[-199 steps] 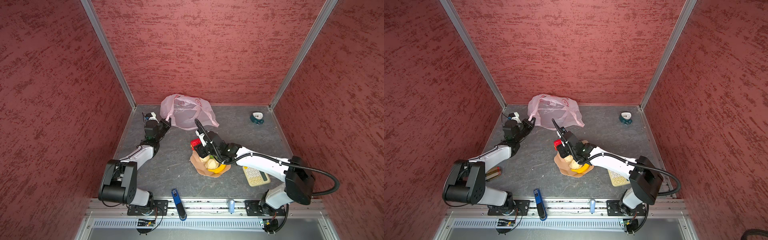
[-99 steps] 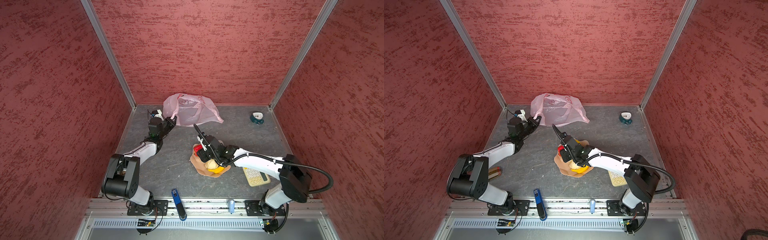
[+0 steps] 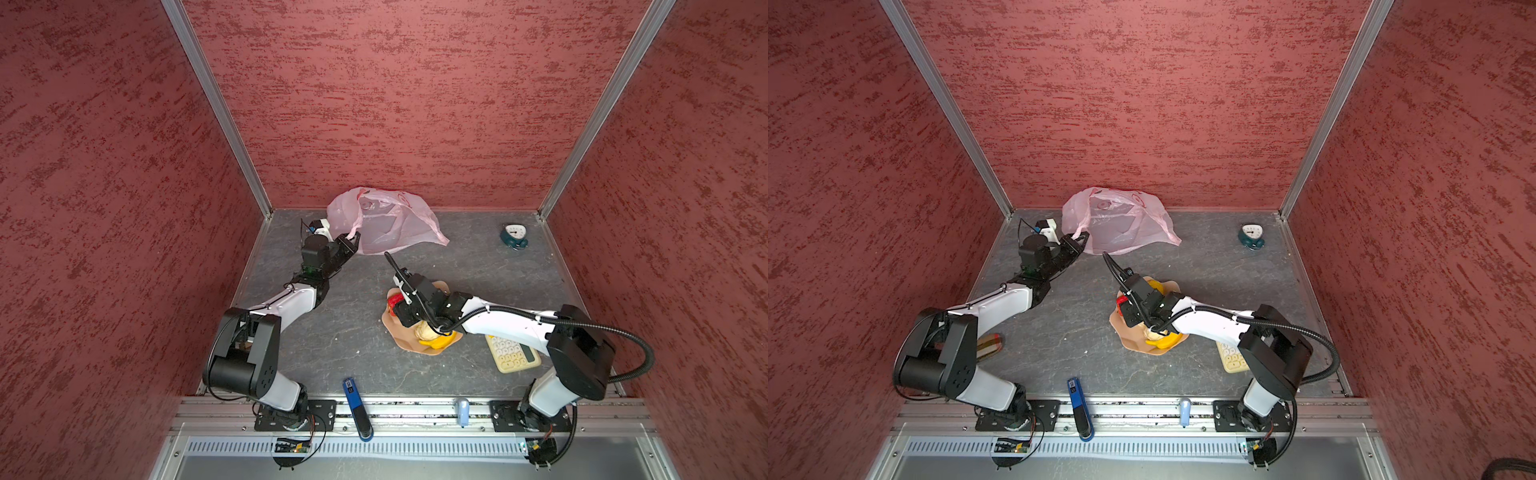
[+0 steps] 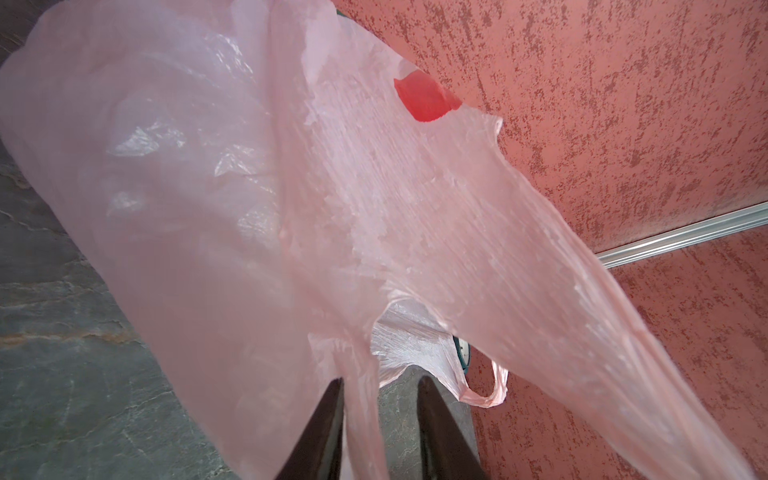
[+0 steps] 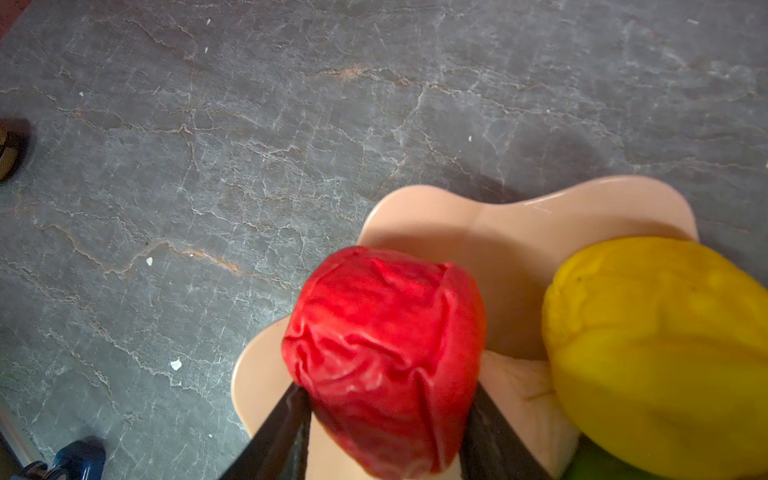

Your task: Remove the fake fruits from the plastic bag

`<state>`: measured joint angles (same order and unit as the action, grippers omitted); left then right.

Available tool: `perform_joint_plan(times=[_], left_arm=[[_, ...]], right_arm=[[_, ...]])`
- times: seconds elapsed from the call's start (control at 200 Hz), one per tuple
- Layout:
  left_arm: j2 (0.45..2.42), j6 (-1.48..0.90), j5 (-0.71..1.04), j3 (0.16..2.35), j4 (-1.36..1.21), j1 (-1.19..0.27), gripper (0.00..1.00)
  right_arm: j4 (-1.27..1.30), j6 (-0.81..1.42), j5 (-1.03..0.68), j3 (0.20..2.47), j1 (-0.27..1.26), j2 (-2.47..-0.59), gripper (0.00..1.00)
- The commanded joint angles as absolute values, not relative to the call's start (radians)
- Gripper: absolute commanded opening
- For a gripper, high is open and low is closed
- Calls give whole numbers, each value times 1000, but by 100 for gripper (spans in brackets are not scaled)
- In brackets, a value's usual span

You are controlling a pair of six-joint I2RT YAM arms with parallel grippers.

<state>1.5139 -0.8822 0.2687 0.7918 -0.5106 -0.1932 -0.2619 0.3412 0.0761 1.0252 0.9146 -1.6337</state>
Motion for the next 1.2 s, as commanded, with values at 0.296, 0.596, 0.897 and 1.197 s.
perform_joint_plan(times=[0.296, 0.596, 0.897, 1.197], left_arm=[[1414, -830, 262, 792, -439, -199, 50], [1390, -819, 274, 802, -416, -198, 64], [1352, -780, 302, 845, -368, -191, 93], [1285, -740, 416, 926, -239, -170, 100]], right_arm=[[-265, 360, 127, 1017, 919, -1620, 57], [-281, 347, 151, 1037, 919, -1598, 71], [-252, 346, 210, 1026, 919, -1520, 80], [-202, 357, 248, 1008, 916, -1459, 83]])
